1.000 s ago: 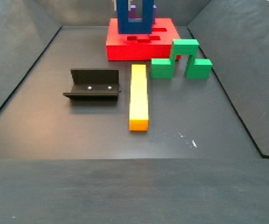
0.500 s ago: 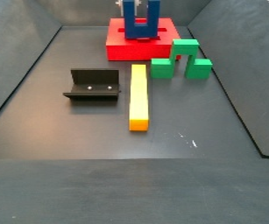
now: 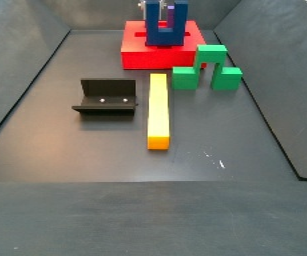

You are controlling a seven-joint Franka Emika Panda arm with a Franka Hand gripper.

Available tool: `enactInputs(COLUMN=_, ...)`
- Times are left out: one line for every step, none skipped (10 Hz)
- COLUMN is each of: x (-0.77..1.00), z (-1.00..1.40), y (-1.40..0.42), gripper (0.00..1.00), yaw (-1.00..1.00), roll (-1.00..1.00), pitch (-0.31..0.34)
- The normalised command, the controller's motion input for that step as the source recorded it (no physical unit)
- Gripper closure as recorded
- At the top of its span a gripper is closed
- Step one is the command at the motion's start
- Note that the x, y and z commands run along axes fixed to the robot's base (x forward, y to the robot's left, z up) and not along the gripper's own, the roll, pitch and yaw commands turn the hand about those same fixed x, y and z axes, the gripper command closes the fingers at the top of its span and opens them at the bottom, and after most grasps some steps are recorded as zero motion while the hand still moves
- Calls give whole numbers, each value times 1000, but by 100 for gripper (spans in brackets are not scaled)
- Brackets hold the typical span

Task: Pick up the blue object. Move up. Move to above the board. Insert the blue object.
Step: Insert the blue object.

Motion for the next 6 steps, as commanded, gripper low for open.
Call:
enactInputs(x=0, z=-117, y=0, gripper=100, yaw=0, roll=27, pitch=-36)
enactInputs(x=0, z=-103, y=0, gripper=100, yaw=0, roll=64, pitch=0)
enactInputs(x=0, z=-117, y=0, gripper=100, yaw=0, roll=61, pitch=0)
enactInputs(x=0, z=-71, y=0, gripper=100, yaw=0, roll=83, pitch=0)
enactInputs(x=106, z=-91, y=0, gripper=100, yaw=0, roll=173, pitch=37)
enactInputs(x=269, z=-320, y=0, gripper=100, yaw=-3, roll=97, pitch=4)
